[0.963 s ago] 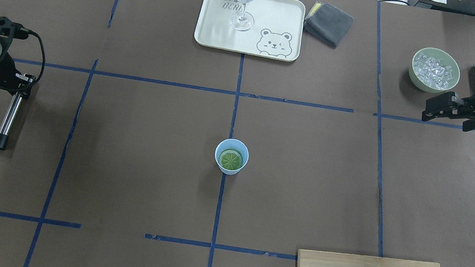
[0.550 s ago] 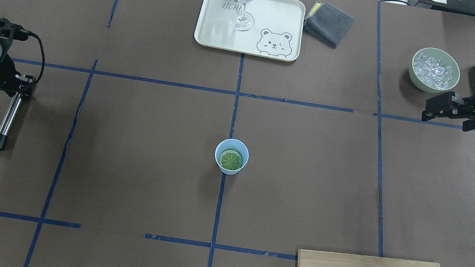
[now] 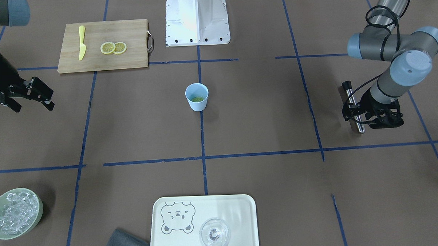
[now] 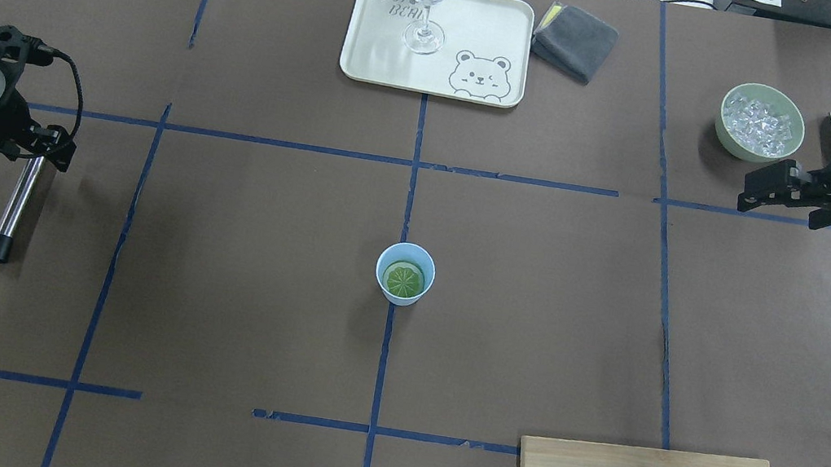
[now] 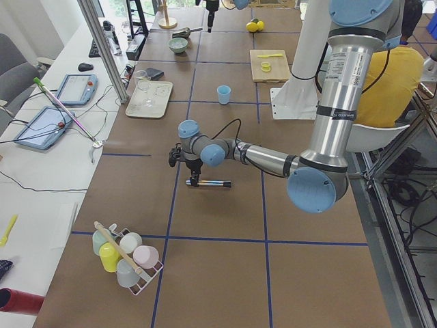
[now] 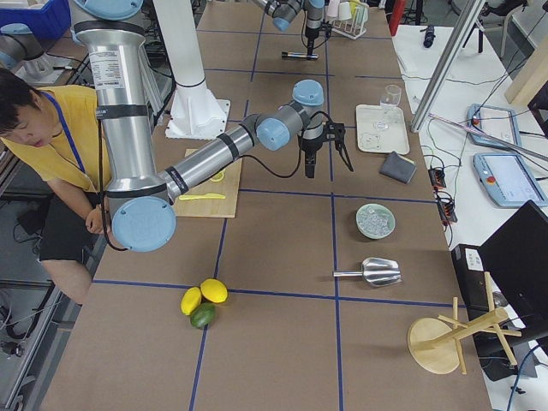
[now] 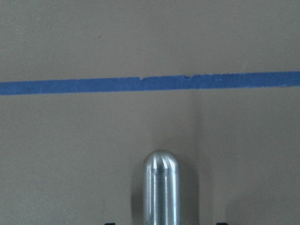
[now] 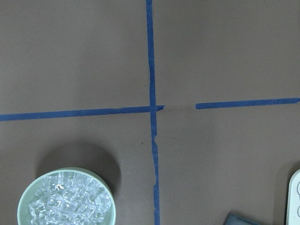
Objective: Squeeze lemon into cup
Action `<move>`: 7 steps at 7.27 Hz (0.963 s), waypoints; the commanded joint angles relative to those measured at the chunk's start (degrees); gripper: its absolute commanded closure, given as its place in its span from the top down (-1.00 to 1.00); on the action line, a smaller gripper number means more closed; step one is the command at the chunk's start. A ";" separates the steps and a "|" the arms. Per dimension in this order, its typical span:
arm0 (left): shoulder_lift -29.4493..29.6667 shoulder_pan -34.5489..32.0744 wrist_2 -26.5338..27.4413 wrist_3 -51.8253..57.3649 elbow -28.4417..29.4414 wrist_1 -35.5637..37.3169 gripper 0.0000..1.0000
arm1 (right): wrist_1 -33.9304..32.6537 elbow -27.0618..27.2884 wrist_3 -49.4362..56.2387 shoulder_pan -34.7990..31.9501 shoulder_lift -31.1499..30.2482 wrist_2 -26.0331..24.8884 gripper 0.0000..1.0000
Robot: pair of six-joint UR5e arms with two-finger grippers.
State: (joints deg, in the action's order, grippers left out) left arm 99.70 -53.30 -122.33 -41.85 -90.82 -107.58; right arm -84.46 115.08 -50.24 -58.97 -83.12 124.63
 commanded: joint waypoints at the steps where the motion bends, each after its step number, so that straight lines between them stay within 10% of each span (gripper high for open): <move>1: -0.12 -0.66 -0.19 0.11 -4.79 -0.17 1.00 | 0.00 -0.30 1.02 -0.18 -0.90 0.09 1.00; 4: -5.36 -15.82 -15.08 12.33 -5.95 -5.89 1.00 | -0.35 -2.49 6.28 -5.09 -1.43 5.60 1.00; 7: -9.23 -23.85 -13.74 13.55 -4.20 -6.06 1.00 | -0.35 -7.82 18.02 -12.64 -3.37 10.09 1.00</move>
State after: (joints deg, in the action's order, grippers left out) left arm 93.10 -73.91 -136.79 -28.84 -95.99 -113.09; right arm -84.92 110.61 -38.39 -68.50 -85.92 132.60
